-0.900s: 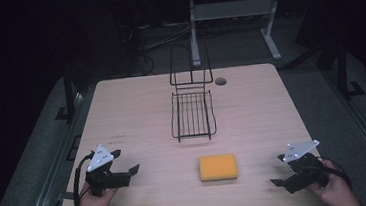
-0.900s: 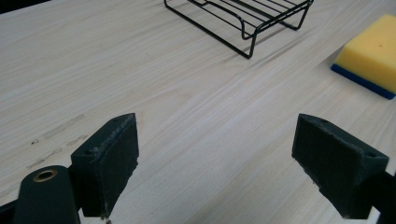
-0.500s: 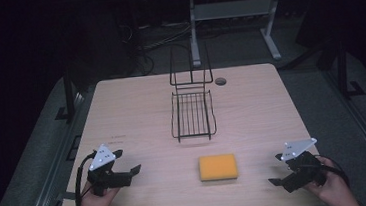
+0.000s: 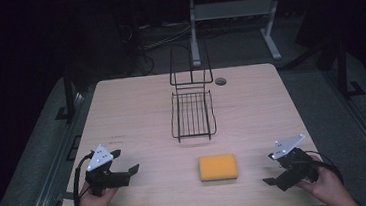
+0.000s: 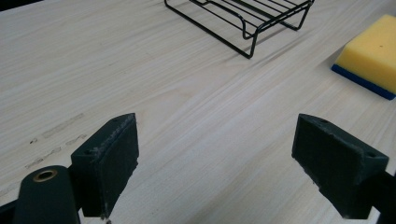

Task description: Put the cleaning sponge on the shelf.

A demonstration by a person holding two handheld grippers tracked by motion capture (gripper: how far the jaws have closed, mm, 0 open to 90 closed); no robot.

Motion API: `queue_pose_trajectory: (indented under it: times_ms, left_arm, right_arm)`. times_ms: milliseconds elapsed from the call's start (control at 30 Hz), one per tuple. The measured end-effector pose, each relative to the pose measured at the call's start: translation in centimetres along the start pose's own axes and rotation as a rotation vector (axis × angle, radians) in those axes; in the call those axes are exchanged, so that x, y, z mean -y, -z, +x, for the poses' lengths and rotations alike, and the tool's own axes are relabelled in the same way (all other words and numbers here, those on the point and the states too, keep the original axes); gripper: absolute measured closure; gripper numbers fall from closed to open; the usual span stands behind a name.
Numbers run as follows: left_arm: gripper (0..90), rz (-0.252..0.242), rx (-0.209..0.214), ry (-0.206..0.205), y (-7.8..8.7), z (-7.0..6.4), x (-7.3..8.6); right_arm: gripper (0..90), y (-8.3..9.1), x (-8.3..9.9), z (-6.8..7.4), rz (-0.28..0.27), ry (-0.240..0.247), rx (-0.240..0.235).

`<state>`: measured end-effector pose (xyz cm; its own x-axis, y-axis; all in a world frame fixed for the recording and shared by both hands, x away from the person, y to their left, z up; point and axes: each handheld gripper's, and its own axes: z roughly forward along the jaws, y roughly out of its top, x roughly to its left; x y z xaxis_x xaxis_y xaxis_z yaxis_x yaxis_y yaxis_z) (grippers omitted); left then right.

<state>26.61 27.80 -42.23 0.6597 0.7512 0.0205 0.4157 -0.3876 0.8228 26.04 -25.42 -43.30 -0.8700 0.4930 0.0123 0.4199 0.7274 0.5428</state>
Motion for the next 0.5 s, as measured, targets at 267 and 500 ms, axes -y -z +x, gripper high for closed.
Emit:
queue_pose_trajectory:
  times_ms: [267,500]
  left_arm:
    - [14.2,0.000,0.000,-0.002,0.0,0.1,0.0]
    - [14.2,-0.001,-0.002,-0.005,0.1,0.1,0.1]
  right_arm:
    - [15.0,0.0,-1.6,-0.1,0.028,0.031,-0.014]
    - [15.0,-0.5,-2.8,0.0,0.056,0.064,-0.029]
